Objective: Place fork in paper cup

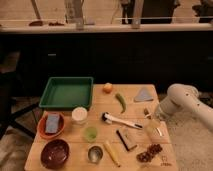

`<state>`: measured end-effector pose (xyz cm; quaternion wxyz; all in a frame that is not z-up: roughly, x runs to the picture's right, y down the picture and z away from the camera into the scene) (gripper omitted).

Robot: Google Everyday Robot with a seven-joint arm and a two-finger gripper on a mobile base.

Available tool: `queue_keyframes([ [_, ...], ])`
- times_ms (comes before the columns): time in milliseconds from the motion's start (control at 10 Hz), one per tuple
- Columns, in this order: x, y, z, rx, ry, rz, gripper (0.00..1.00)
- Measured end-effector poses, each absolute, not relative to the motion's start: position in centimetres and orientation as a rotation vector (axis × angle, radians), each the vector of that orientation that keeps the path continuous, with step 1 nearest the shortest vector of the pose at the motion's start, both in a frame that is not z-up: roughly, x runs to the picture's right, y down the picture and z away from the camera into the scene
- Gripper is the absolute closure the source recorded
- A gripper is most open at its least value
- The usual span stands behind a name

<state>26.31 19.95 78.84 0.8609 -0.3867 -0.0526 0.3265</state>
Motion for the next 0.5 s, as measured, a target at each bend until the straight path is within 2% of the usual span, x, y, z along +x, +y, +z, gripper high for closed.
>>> queue_keyframes([
  [500,29.5,22.2,81.0,-0.766,-0.036,0.816,0.26],
])
